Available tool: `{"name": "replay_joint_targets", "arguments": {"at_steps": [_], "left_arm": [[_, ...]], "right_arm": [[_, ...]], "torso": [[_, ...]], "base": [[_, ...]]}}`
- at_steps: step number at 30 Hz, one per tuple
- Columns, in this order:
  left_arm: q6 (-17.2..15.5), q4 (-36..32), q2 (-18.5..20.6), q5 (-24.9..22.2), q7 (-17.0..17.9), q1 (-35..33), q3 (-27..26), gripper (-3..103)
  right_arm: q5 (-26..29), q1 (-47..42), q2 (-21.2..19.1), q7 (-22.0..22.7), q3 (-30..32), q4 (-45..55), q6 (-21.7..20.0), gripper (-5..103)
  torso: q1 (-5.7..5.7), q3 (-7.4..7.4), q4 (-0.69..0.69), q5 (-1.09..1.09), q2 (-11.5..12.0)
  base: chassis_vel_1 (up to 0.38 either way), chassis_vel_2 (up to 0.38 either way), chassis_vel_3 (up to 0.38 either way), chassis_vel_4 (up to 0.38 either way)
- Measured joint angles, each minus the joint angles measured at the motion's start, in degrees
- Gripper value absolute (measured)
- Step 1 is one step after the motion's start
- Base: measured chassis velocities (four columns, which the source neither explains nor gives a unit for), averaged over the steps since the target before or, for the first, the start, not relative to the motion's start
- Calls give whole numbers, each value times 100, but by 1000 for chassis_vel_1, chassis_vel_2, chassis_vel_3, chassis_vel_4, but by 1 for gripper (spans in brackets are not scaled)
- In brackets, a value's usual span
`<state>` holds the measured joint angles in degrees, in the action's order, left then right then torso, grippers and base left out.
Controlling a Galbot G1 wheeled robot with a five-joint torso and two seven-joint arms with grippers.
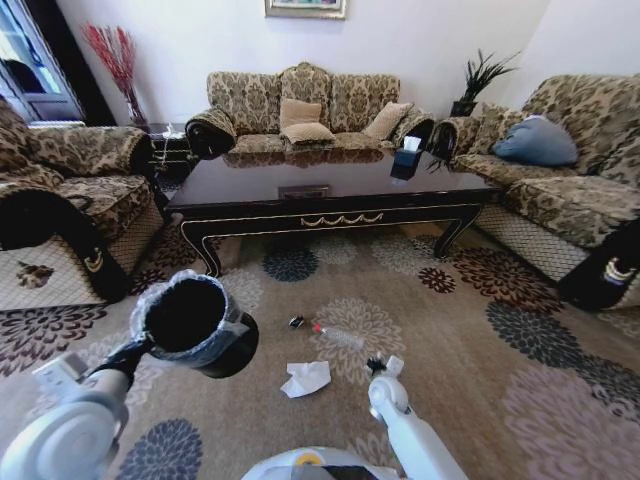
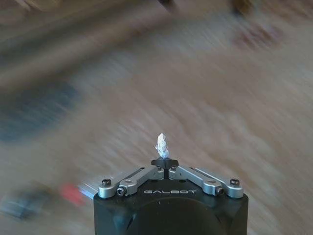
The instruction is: Move to the front of the table and pick up the trash from the floor, then place it into the trash bin.
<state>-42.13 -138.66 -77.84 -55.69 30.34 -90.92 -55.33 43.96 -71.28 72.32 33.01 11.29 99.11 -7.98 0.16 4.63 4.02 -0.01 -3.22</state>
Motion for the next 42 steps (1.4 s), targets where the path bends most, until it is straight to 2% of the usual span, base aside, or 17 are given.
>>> {"name": "replay_joint_targets", "arguments": {"at_steps": [2, 3, 5, 8, 9, 11, 14, 17, 23, 24, 27, 28, 34, 36, 38, 39, 42], "left_arm": [[0, 96, 127, 153, -3, 40, 255, 4], [0, 96, 127, 153, -3, 40, 255, 4], [0, 177, 278, 247, -4, 99, 427, 4], [0, 308, 527, 344, -29, 217, 733, 4], [0, 308, 527, 344, -29, 217, 733, 4], [0, 401, 636, 512, -115, 263, 985, 4], [1, 484, 710, 612, -175, 303, 1212, 4], [0, 626, 846, 664, -234, 462, 1595, 4], [1, 1012, 1072, 692, -335, 895, 2060, 4], [1, 1012, 1072, 692, -335, 895, 2060, 4], [0, 1245, 1138, 696, -355, 1092, 2202, 4], [0, 1382, 1087, 699, -363, 1243, 2249, 4], [0, 1338, 977, 697, -377, 1329, 2158, 4], [0, 1306, 982, 697, -378, 1329, 2115, 4], [0, 1252, 1008, 693, -387, 1302, 2038, 4], [0, 1235, 1020, 692, -392, 1283, 2004, 4], [0, 1190, 1041, 686, -396, 1233, 1907, 4]], "right_arm": [[-274, 75, -260, -328, -223, 449, 385, 0], [-274, 75, -260, -328, -223, 449, 385, 0], [-482, 224, -542, -575, -416, 710, 752, 0], [-832, 591, -1154, -1309, -810, 1013, 1535, 0], [-832, 591, -1154, -1309, -810, 1013, 1535, 0], [-1032, 930, -1498, -1781, -1125, 1120, 1944, 0], [-1115, 1190, -1676, -1939, -1429, 1176, 2071, 0], [-1344, 1837, -1869, -2116, -2079, 1146, 2174, 0], [-1325, 2848, -1862, -2100, -2961, 957, 2178, 0], [-1325, 2848, -1862, -2100, -2961, 957, 2178, 0], [-1335, 3207, -1711, -2050, -3441, 822, 2176, 0], [-1516, 3339, -1487, -2014, -3876, 657, 2198, 0], [-1777, 3368, -1255, -1946, -4401, 427, 2261, -3], [-1805, 3368, -1244, -1929, -4467, 397, 2261, 1], [-1834, 3381, -1234, -1882, -4530, 378, 2261, 12], [-1835, 3393, -1233, -1864, -4545, 379, 2257, 12], [-1819, 3424, -1245, -1828, -4583, 393, 2220, 22]], "torso": [[0, 0, 0, 0, 0], [0, 0, 0, 0, 0], [0, 0, 1, 1, 0], [0, 1, 1, 1, 0], [0, 1, 1, 1, 0], [0, 0, 1, -1, -1], [1, 1, 1, 1, 0], [0, 1, -1, 1, 0], [1, 1, 1, -1, 0], [1, 1, 1, -1, 0], [1, 1, -1, 0, 0], [1, 1, 0, 0, 0], [1, 0, 0, 0, 0], [1, 0, 0, 1, 0], [1, 0, 1, 0, 0], [1, 0, 1, 1, 0], [1, 0, 0, 0, 0]], "base": [[0, 0, 0, 0], [0, 0, 0, 0], [0, 0, 0, 0], [0, 0, 0, 0], [0, 0, 0, 0], [0, 0, 0, 0], [0, 0, 0, 0], [0, 0, 0, 0], [0, 0, 0, 0], [0, 0, 0, 0], [0, 0, 0, 0], [0, 0, 0, 0], [0, 0, 0, 0], [0, 0, 0, 0], [0, 0, 0, 0], [0, 0, 0, 0], [0, 0, 0, 0]]}}
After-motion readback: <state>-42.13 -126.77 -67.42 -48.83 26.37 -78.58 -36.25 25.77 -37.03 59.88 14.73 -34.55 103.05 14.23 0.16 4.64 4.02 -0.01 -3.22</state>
